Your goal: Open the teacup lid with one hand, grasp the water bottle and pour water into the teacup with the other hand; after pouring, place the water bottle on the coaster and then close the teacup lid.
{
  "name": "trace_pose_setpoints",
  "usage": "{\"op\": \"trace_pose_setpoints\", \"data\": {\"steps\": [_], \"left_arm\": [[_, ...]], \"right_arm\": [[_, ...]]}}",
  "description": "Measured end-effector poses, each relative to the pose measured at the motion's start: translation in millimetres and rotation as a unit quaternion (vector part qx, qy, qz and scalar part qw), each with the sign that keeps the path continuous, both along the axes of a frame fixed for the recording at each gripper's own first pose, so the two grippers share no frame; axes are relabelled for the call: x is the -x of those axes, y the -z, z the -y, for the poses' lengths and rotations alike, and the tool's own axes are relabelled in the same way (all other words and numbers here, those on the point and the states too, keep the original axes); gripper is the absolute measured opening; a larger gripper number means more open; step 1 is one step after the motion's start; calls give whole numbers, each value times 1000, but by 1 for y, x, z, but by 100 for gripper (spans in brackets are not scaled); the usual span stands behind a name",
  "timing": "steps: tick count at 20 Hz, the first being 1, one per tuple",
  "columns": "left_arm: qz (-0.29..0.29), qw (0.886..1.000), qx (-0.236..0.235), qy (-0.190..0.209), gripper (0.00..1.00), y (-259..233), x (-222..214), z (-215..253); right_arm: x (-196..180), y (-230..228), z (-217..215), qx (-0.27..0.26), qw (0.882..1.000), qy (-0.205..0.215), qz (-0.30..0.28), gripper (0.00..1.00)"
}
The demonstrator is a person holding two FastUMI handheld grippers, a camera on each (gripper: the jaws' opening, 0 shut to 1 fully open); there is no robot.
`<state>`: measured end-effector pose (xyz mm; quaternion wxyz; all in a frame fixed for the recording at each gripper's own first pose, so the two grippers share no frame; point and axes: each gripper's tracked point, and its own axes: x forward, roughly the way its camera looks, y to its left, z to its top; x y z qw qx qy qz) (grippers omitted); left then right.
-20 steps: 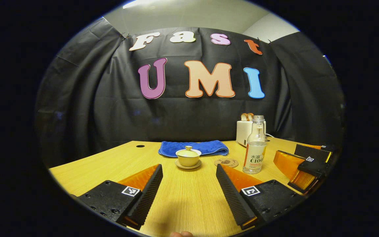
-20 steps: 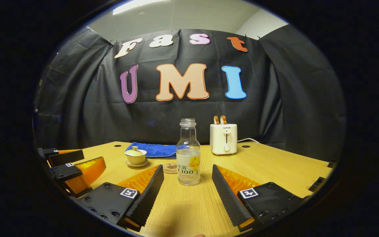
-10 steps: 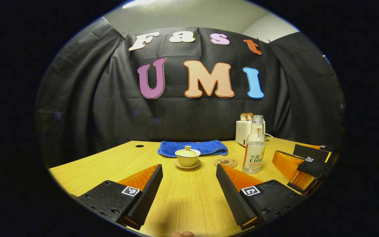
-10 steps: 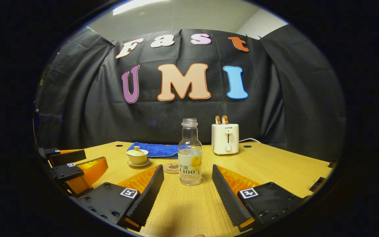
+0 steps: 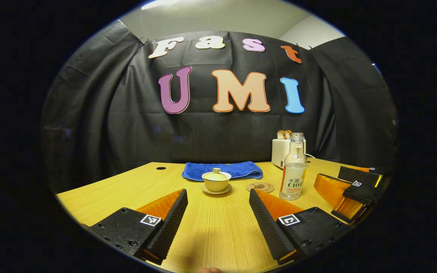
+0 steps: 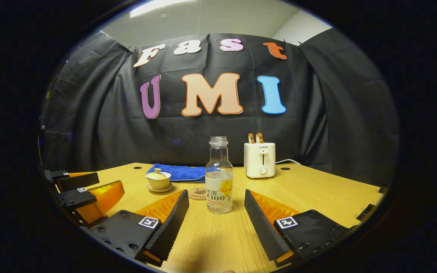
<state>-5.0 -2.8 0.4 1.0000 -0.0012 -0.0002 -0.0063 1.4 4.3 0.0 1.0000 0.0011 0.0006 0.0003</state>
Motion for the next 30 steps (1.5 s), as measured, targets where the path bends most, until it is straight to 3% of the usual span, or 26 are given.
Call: {"op": "trace_pose_setpoints", "data": {"steps": [13, 20, 25, 30], "left_arm": [[4, 1000, -2, 1, 95, 0, -16, -2], [0, 1000, -1, -6, 95, 2, -100, -23], [0, 1000, -2, 21, 96, 4, -160, -12], [-1, 1000, -4, 17, 95, 5, -198, -8]], "right_arm": [[-1, 1, -4, 0, 1000, -9, -2, 95], [-13, 0, 9, 0, 1000, -13, -3, 94], [-20, 0, 26, 1, 1000, -1, -2, 95], [-22, -1, 35, 2, 1000, 6, -2, 94]]}}
